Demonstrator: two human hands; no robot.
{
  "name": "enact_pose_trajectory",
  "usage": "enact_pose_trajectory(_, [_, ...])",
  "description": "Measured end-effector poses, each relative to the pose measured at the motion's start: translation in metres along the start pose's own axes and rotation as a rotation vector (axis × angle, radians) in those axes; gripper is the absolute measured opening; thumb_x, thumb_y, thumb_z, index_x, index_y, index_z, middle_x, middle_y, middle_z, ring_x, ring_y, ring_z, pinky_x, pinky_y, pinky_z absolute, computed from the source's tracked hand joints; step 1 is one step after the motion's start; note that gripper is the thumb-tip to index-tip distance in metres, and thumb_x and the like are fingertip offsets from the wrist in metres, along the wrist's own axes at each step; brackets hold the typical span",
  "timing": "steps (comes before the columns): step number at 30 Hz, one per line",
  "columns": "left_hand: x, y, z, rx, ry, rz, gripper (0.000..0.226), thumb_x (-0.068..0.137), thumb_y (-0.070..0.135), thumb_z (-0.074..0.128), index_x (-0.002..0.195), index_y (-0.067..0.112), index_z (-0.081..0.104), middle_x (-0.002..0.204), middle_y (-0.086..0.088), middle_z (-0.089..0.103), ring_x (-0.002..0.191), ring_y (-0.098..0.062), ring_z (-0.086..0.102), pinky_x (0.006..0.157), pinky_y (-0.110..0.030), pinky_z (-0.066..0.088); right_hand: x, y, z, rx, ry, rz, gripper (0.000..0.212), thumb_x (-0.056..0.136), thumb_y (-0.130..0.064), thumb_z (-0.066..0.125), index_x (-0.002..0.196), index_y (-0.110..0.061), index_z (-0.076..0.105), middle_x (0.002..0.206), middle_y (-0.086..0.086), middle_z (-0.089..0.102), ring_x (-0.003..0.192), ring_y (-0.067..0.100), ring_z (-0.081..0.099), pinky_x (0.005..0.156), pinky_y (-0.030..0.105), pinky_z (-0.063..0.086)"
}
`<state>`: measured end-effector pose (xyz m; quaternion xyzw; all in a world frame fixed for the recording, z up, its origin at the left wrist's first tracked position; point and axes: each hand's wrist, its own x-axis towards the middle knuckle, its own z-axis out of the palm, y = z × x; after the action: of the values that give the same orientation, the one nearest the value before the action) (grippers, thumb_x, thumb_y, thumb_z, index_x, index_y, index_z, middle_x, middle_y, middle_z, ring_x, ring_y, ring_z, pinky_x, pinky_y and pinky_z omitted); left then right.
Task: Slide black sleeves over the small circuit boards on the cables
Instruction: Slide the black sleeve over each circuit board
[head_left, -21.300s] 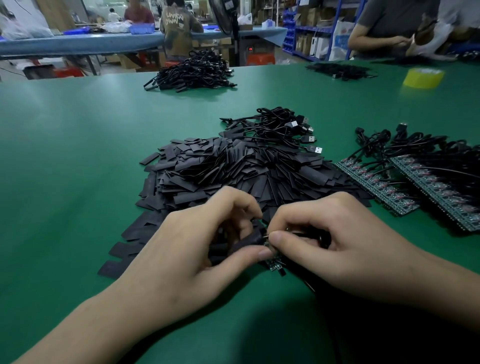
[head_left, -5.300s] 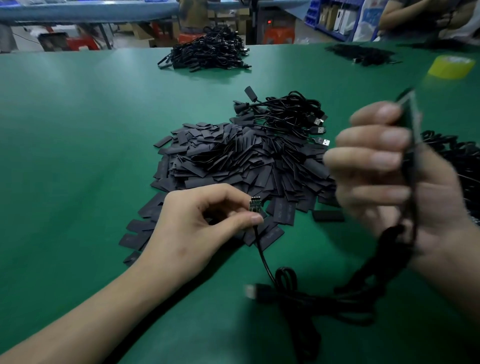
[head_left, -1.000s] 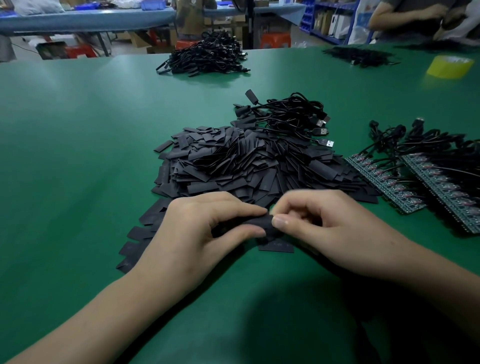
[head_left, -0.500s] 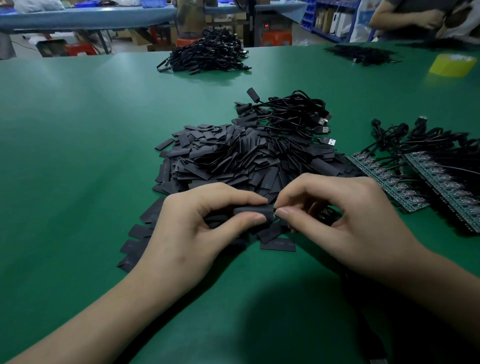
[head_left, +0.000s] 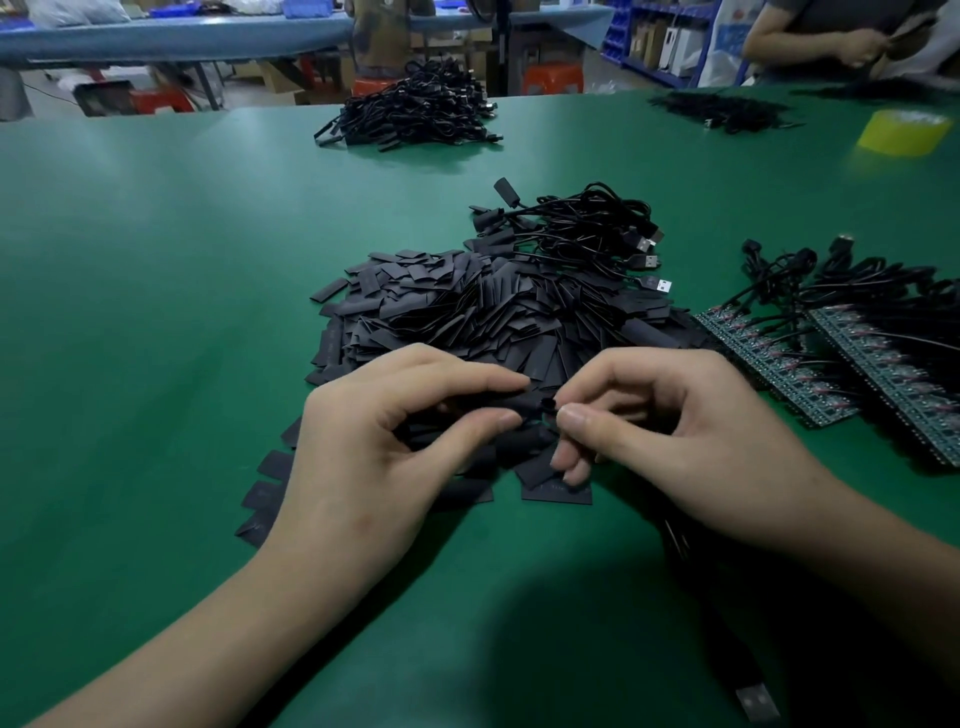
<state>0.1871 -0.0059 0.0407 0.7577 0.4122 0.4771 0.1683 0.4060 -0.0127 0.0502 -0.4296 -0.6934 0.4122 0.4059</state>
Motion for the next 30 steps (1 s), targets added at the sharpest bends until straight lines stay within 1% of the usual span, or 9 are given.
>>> enact_pose_trajectory(2, [0.0003, 0.0009, 0.0008, 0.032, 0.050, -0.001, 0.019, 0.081, 0.023, 0.082, 0.099, 0.028, 0.079, 0.094, 0.012, 0.069, 0.086, -0.011, 0.066, 0.077, -0.016, 0.047, -0.0017, -0.0011, 0.0026, -0.058, 0.024, -0.055, 0.009, 0.092, -0.010, 0.071, 0.087, -0.017, 0.071, 0.073, 0.001, 0.076, 0.065, 0.017, 0.074, 0.066, 0.030, 0.060])
enact_pose_trajectory(6, [0.0009, 0.0017, 0.0002, 0.029, 0.148, -0.063, 0.025, 0.079, 0.031, 0.081, 0.104, 0.029, 0.078, 0.095, 0.011, 0.069, 0.082, -0.015, 0.068, 0.077, -0.024, 0.054, -0.0042, -0.0014, 0.0060, -0.405, 0.176, -0.297, 0.007, 0.089, -0.018, 0.076, 0.086, -0.022, 0.073, 0.069, -0.010, 0.071, 0.065, 0.011, 0.069, 0.061, 0.029, 0.052])
enact_pose_trajectory(11, [0.0000, 0.0054, 0.0039, 0.022, 0.092, -0.058, 0.042, 0.076, 0.041, 0.083, 0.114, 0.025, 0.076, 0.107, 0.014, 0.071, 0.099, -0.006, 0.069, 0.090, -0.022, 0.054, -0.0059, 0.0001, 0.0072, -0.647, 0.235, -0.402, 0.007, 0.090, -0.027, 0.072, 0.090, -0.021, 0.076, 0.075, -0.014, 0.071, 0.067, 0.003, 0.066, 0.060, 0.031, 0.052])
enact_pose_trajectory(14, [0.0005, 0.0050, 0.0035, 0.055, 0.066, -0.048, 0.052, 0.073, 0.046, 0.083, 0.119, 0.024, 0.074, 0.111, 0.013, 0.069, 0.106, -0.007, 0.067, 0.095, -0.026, 0.054, -0.0069, 0.0012, 0.0073, -0.684, 0.196, -0.459, 0.009, 0.093, -0.027, 0.071, 0.094, -0.019, 0.076, 0.080, -0.011, 0.074, 0.070, 0.008, 0.069, 0.059, 0.036, 0.054])
enact_pose_trajectory(18, [0.0017, 0.0059, 0.0023, 0.087, 0.034, -0.034, 0.054, 0.073, 0.044, 0.084, 0.121, 0.022, 0.072, 0.113, 0.010, 0.069, 0.108, -0.009, 0.066, 0.096, -0.031, 0.054, -0.0059, 0.0010, 0.0052, -0.708, 0.132, -0.449, 0.009, 0.093, -0.027, 0.070, 0.096, -0.021, 0.076, 0.081, -0.009, 0.074, 0.071, 0.011, 0.070, 0.060, 0.038, 0.054])
enact_pose_trajectory(21, [0.0024, 0.0076, 0.0005, 0.109, 0.048, -0.006, 0.050, 0.075, 0.041, 0.083, 0.119, 0.019, 0.073, 0.112, 0.008, 0.069, 0.107, -0.008, 0.067, 0.096, -0.028, 0.053, -0.0057, 0.0004, 0.0048, -0.547, 0.111, -0.377, 0.008, 0.089, -0.022, 0.073, 0.096, -0.023, 0.077, 0.078, -0.012, 0.074, 0.070, 0.007, 0.070, 0.064, 0.032, 0.055])
enact_pose_trajectory(24, [0.0023, 0.0090, -0.0012, 0.135, 0.069, 0.028, 0.047, 0.076, 0.037, 0.084, 0.117, 0.016, 0.073, 0.111, 0.006, 0.069, 0.106, -0.009, 0.067, 0.096, -0.025, 0.051, -0.0046, 0.0004, 0.0028, -0.378, 0.155, -0.313, 0.009, 0.088, -0.018, 0.071, 0.092, -0.023, 0.077, 0.077, -0.014, 0.074, 0.072, 0.005, 0.071, 0.068, 0.020, 0.054])
enact_pose_trajectory(26, [0.0017, 0.0099, -0.0012, 0.154, 0.070, 0.062, 0.045, 0.077, 0.035, 0.084, 0.115, 0.014, 0.074, 0.110, 0.005, 0.070, 0.105, -0.007, 0.066, 0.096, -0.022, 0.050, -0.0033, 0.0005, 0.0023, -0.399, 0.176, -0.318, 0.007, 0.088, -0.019, 0.073, 0.093, -0.021, 0.078, 0.078, -0.017, 0.074, 0.074, 0.001, 0.071, 0.069, 0.015, 0.052])
enact_pose_trajectory(30, [0.0005, 0.0102, -0.0008, 0.173, 0.050, 0.117, 0.044, 0.078, 0.035, 0.084, 0.115, 0.013, 0.074, 0.110, 0.002, 0.070, 0.106, -0.009, 0.066, 0.097, -0.021, 0.048, -0.0026, 0.0005, 0.0040, -0.502, 0.179, -0.379, 0.006, 0.089, -0.019, 0.075, 0.094, -0.020, 0.079, 0.082, -0.017, 0.074, 0.075, -0.005, 0.069, 0.070, 0.015, 0.052])
